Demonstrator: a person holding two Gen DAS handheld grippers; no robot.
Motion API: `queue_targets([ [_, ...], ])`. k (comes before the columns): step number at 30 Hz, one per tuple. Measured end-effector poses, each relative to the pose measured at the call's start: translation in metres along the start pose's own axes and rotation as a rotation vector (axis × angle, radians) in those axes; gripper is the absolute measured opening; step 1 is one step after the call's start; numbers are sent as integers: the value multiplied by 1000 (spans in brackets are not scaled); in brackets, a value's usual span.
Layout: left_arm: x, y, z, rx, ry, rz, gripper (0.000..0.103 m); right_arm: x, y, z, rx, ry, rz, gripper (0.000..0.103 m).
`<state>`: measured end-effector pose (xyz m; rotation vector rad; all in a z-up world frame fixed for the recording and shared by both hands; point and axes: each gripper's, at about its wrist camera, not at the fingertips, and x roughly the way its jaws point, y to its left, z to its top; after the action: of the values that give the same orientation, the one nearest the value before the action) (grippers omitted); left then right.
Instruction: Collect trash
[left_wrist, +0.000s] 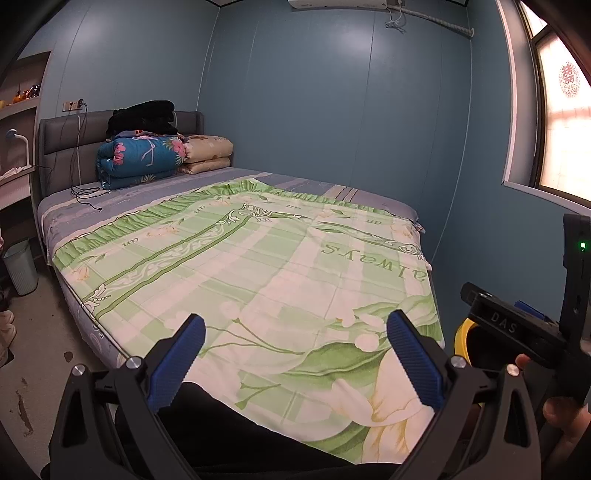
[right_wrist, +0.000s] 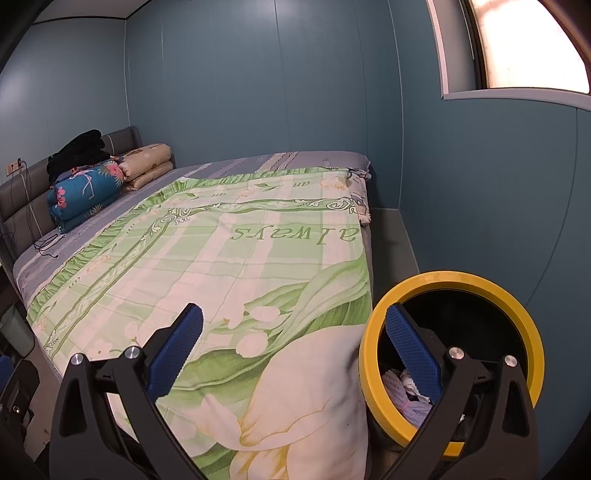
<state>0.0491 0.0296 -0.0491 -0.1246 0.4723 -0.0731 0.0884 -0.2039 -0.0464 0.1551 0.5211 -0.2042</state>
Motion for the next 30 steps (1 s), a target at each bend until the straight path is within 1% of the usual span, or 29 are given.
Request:
queue_targets([
  [30, 5, 1, 0, 7, 22, -16, 95, 6, -3, -6, 16, 38, -4, 95],
])
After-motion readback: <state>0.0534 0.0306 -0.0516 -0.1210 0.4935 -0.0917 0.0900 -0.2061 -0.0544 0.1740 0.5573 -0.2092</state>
